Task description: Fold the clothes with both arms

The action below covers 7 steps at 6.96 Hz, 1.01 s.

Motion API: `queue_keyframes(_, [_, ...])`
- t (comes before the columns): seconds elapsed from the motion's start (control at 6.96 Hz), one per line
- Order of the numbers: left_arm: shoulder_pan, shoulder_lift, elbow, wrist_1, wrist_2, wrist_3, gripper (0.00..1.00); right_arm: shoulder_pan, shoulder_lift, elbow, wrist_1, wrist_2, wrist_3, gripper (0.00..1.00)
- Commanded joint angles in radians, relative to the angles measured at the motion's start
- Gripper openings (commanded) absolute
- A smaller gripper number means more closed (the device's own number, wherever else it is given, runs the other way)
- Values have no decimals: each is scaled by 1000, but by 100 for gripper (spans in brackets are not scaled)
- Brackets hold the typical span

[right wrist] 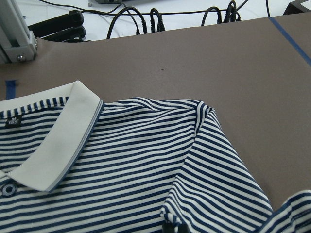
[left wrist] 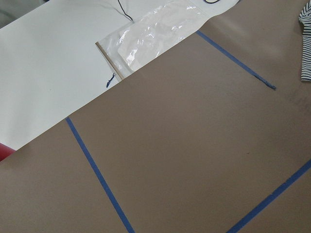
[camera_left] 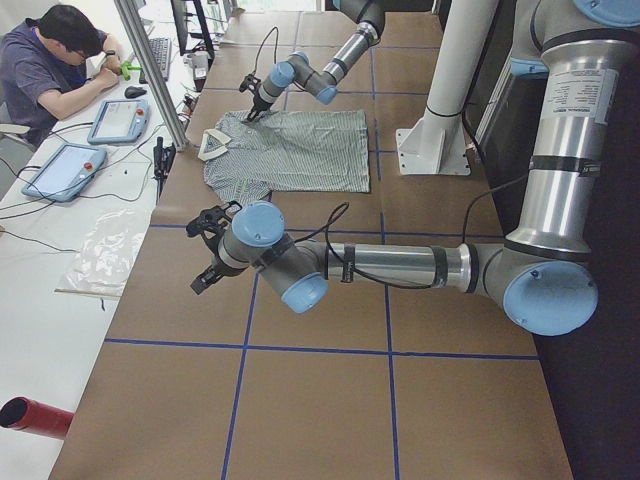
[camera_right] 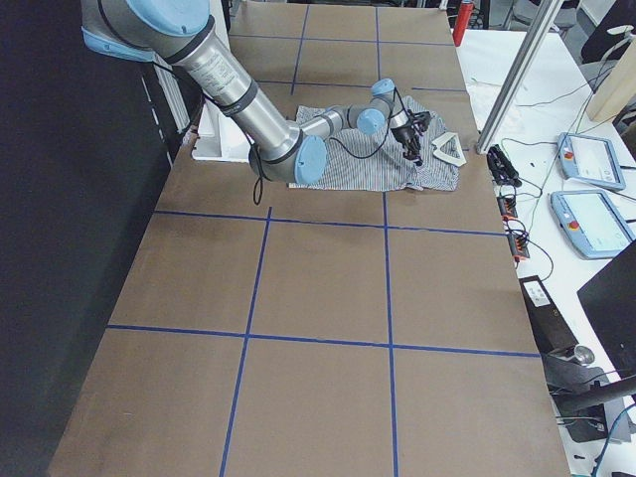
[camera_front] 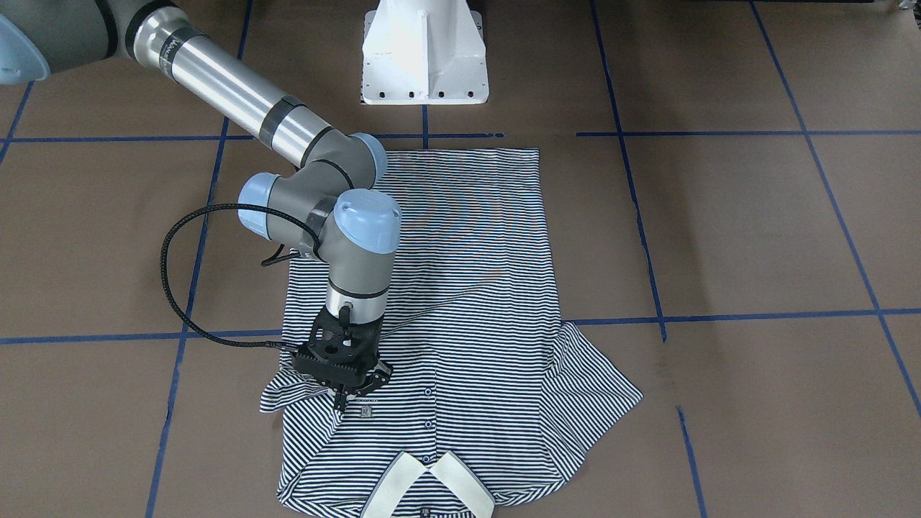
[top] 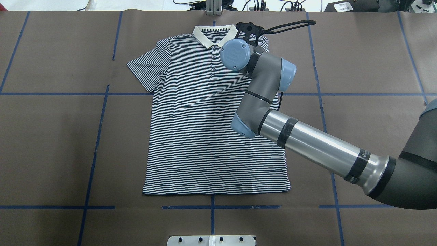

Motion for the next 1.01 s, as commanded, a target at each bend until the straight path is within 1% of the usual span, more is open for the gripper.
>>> queue_keyframes(0.0, [0, 2, -1, -1, 0, 1, 100, -11, 40, -47, 0, -16, 57, 0])
queue_keyframes(0.14, [0, 3, -1, -1, 0, 1, 100, -22, 41, -49, 0, -39, 75, 0])
queue_keyframes(0.29, [0, 5, -1, -1, 0, 1, 100, -24, 41, -49, 0, -43, 75, 45])
queue_keyframes(0.43, [0, 6, -1, -1, 0, 4, 100, -25, 45, -49, -2, -44, 75, 75])
queue_keyframes(0.57, [0, 8, -1, -1, 0, 4, 100, -25, 60, -49, -3, -52, 73, 99])
queue_keyframes(0.72, [0, 8, -2, -1, 0, 4, 100, -22, 73, -49, -2, -40, 46, 100])
queue_keyframes(0.86, [0, 8, -2, -3, 0, 4, 100, 2, 73, -41, 2, 30, -21, 100])
